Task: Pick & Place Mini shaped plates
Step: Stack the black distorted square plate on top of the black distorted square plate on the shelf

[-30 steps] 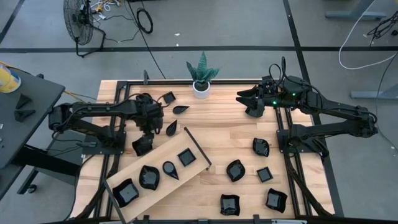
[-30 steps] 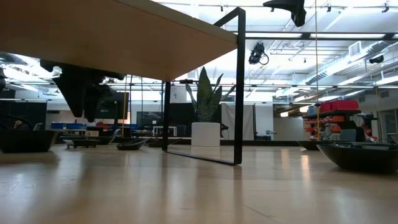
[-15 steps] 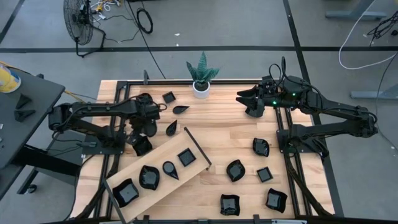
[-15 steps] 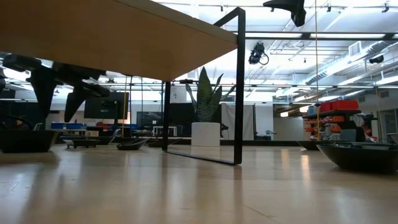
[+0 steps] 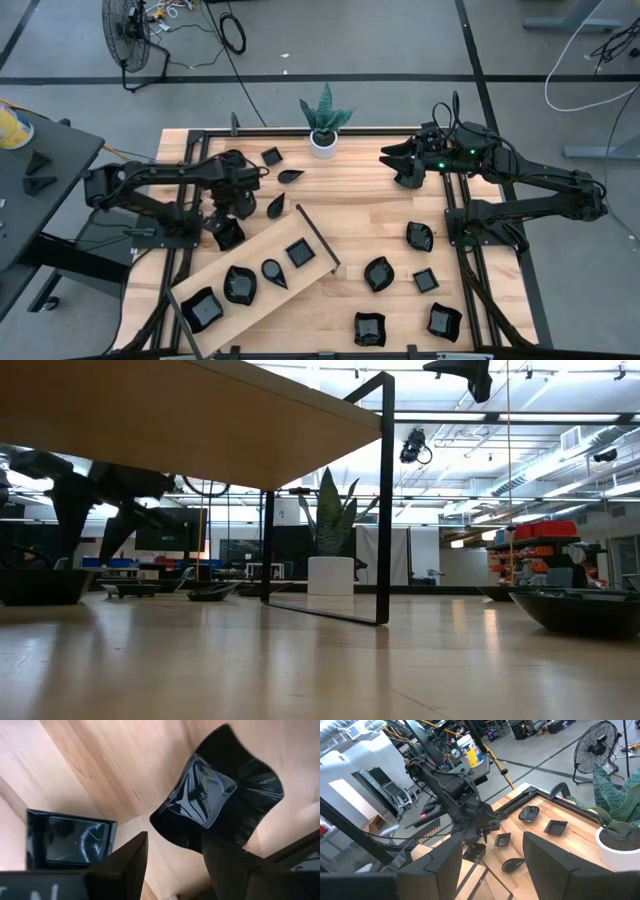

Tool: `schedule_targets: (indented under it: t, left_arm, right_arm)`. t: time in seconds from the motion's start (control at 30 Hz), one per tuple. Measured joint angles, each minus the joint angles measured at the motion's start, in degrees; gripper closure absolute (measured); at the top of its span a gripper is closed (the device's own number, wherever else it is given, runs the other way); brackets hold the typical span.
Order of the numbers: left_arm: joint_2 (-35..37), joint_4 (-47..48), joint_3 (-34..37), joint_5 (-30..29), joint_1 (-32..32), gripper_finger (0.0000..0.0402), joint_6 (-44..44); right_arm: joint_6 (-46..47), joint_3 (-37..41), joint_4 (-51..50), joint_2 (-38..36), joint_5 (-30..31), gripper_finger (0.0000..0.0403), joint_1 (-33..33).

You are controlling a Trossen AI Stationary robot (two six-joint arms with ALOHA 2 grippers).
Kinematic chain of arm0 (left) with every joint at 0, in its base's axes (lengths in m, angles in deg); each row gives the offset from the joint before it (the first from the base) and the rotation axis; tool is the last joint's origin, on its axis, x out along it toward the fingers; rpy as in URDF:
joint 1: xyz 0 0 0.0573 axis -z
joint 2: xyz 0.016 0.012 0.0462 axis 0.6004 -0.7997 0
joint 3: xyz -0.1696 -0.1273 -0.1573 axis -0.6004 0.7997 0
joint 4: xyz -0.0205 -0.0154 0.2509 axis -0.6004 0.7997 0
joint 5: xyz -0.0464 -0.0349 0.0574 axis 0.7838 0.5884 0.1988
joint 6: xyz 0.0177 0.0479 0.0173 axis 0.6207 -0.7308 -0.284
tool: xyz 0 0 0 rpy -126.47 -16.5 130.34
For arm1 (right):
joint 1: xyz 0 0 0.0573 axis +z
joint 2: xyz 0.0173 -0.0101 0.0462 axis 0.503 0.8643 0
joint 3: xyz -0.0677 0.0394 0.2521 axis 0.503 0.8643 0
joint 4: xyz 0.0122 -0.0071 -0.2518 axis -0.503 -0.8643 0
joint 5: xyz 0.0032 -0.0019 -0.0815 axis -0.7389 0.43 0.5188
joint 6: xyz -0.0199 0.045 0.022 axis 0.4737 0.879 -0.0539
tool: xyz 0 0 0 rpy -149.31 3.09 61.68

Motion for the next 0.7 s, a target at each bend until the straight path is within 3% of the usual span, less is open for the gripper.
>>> schedule_targets:
  t: [0.53, 0.7]
  left_arm:
    - [-10.57, -1.65, 0.02, 0.66, -2.86, 0.0212, 2.65]
    - [-11.35, -1.33, 0.02, 1.14, -2.86, 0.0239, 3.89]
  right_arm:
    - [0.0, 0.0, -0.59, 0.0, -0.58, 0.0193, 0.0]
    - [0.0, 0.0, -0.81, 0.0, -0.56, 0.0193, 0.0]
